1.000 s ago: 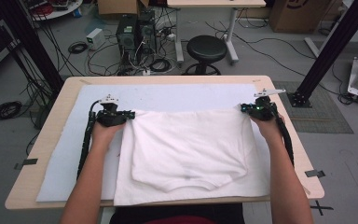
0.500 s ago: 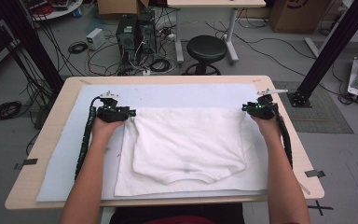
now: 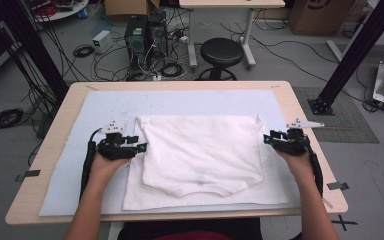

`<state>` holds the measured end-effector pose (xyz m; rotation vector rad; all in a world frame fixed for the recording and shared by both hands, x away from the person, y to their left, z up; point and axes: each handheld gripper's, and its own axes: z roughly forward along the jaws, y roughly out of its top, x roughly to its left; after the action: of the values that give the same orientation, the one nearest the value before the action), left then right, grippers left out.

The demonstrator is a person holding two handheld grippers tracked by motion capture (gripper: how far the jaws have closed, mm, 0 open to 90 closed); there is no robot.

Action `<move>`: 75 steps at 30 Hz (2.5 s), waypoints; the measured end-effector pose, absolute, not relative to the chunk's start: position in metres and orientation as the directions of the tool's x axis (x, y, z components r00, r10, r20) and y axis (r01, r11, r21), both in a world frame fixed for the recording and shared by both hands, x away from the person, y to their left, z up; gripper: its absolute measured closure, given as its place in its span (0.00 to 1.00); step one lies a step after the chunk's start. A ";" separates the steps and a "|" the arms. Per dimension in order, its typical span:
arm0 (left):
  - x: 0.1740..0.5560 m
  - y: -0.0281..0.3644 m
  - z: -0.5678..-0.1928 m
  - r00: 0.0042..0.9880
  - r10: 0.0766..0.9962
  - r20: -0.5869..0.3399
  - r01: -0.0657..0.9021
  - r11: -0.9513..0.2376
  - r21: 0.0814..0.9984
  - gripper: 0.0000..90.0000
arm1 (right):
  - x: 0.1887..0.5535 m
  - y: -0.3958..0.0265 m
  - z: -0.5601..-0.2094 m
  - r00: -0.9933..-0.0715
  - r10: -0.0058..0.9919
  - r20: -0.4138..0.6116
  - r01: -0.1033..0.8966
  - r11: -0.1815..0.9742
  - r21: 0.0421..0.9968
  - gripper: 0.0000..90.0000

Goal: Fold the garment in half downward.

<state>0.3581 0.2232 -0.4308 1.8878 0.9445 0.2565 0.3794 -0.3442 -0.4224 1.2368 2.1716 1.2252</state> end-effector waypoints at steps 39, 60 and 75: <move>0.272 0.200 -0.446 0.775 0.609 -0.169 0.463 -0.365 0.808 0.93 | 0.271 -0.320 -0.448 -0.718 0.693 0.068 0.465 0.405 0.787 0.94; 0.272 0.219 -0.432 0.733 0.648 -0.207 0.463 -0.253 0.849 0.45 | 0.263 -0.335 -0.430 -0.663 0.746 0.063 0.451 0.330 0.829 0.58; 0.296 0.209 -0.415 0.723 0.669 -0.172 0.419 -0.227 0.879 0.40 | 0.280 -0.333 -0.407 -0.651 0.759 0.015 0.392 0.319 0.863 0.52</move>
<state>0.2957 0.2085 -0.4146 1.8609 0.8457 0.2930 0.2799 -0.3326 -0.4075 1.0213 2.1966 1.2705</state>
